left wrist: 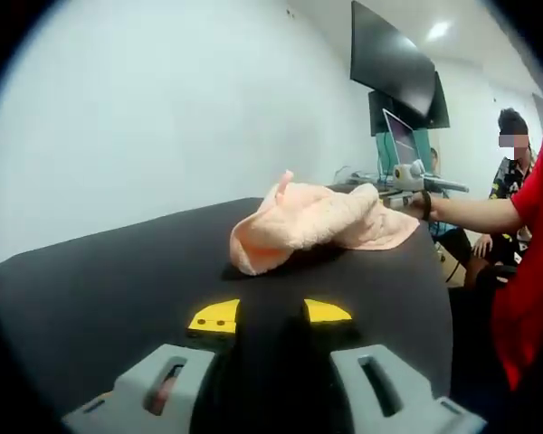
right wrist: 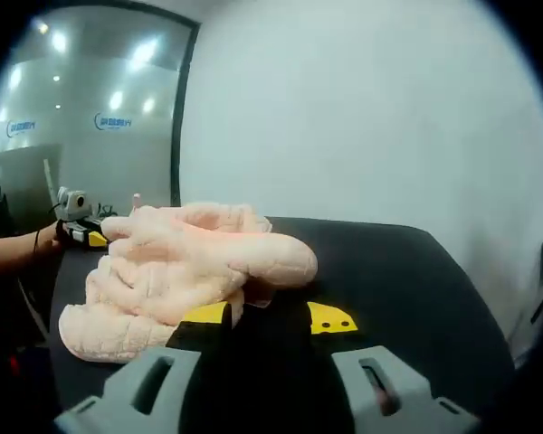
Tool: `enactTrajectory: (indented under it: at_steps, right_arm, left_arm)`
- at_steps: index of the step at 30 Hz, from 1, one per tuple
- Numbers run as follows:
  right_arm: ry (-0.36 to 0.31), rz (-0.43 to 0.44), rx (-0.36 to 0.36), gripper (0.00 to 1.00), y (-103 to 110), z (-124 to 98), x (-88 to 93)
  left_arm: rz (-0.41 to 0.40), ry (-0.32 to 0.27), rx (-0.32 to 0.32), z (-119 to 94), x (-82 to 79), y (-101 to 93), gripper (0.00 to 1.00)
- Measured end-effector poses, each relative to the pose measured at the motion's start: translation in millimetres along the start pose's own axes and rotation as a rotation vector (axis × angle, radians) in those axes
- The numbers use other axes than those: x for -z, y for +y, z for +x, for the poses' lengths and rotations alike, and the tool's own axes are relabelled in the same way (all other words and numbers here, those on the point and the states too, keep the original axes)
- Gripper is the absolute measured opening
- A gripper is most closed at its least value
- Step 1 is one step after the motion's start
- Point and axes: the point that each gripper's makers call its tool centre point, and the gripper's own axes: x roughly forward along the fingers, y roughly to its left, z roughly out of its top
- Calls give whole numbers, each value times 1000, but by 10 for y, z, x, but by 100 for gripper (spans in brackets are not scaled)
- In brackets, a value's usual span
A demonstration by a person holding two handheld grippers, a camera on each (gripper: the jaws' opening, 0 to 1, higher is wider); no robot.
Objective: Fold the towel on the table until its edges align and the towel forms a compact rectangular stack.
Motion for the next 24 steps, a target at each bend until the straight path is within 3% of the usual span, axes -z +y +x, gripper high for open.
enactTrajectory:
  at_steps: [24]
  right_arm:
    - [-5, 3, 1, 29, 17, -8, -11]
  left_arm:
    - [4, 9, -2, -4, 11, -14, 28]
